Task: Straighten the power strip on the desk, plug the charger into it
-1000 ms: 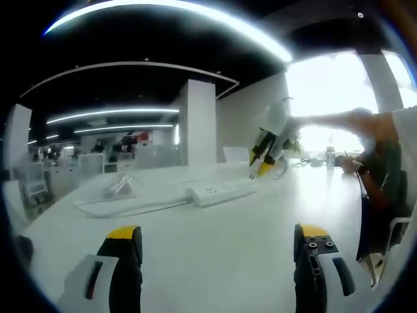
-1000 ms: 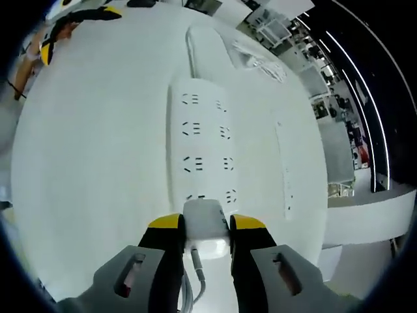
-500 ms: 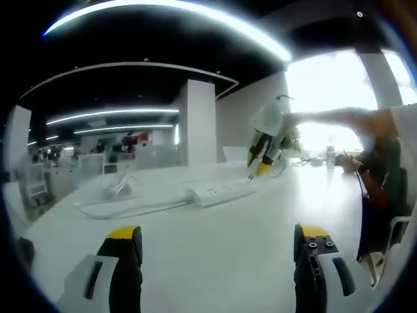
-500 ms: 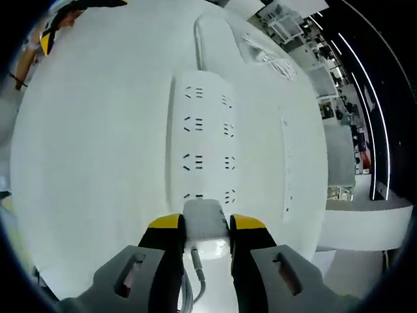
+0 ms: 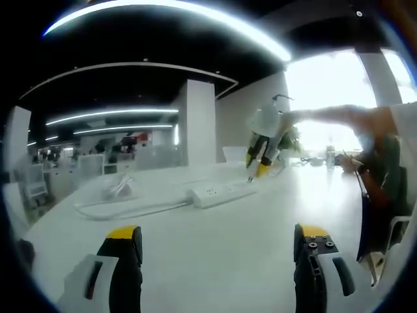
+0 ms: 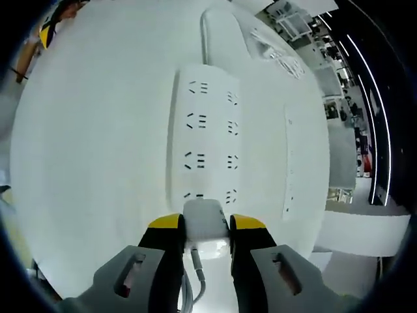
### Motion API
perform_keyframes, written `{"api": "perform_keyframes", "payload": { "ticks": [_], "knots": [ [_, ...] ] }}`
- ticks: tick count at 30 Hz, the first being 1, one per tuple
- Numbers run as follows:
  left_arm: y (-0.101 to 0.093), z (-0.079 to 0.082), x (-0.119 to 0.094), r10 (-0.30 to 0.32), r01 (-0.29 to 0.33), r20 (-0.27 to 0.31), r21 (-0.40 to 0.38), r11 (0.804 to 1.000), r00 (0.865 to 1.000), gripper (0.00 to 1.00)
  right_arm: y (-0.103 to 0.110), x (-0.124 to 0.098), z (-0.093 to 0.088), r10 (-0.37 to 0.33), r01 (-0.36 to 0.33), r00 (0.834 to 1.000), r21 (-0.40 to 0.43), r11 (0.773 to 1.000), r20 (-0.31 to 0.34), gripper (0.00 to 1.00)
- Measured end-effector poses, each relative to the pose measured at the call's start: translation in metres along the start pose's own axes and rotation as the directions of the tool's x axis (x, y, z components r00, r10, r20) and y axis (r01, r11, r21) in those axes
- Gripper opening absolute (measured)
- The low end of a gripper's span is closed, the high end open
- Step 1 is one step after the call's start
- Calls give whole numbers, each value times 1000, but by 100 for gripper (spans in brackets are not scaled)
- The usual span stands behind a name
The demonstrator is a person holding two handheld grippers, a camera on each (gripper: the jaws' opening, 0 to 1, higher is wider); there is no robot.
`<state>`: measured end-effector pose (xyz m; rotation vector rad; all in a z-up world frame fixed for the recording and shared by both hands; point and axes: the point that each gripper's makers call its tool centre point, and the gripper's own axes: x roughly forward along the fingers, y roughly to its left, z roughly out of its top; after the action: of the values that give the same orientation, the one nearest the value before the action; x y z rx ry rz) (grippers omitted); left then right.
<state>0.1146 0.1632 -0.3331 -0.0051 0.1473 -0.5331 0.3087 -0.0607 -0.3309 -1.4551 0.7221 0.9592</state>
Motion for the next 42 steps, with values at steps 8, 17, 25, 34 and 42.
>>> {"api": "perform_keyframes", "payload": {
  "ticks": [8, 17, 25, 34, 42],
  "knots": [
    [0, 1, 0, 3, -3, 0, 1, 1000, 1000, 99, 0, 1, 3, -1, -1, 999, -42, 999, -41, 25],
    [-3, 1, 1, -6, 6, -5, 6, 1000, 1000, 99, -3, 2, 4, 18, -22, 997, -38, 999, -78, 25],
    [-1, 1, 2, -1, 1, -7, 4, 1000, 1000, 99, -2, 6, 5, 30, -34, 995, -38, 999, -98, 25],
    [-5, -1, 4, -9, 9, -12, 4, 1000, 1000, 99, -3, 6, 6, 45, -46, 993, -14, 999, -108, 25],
    [-5, 0, 3, -6, 6, -11, 8, 1000, 1000, 99, -3, 7, 6, 60, -58, 994, 28, 998, -94, 24]
  ]
}}
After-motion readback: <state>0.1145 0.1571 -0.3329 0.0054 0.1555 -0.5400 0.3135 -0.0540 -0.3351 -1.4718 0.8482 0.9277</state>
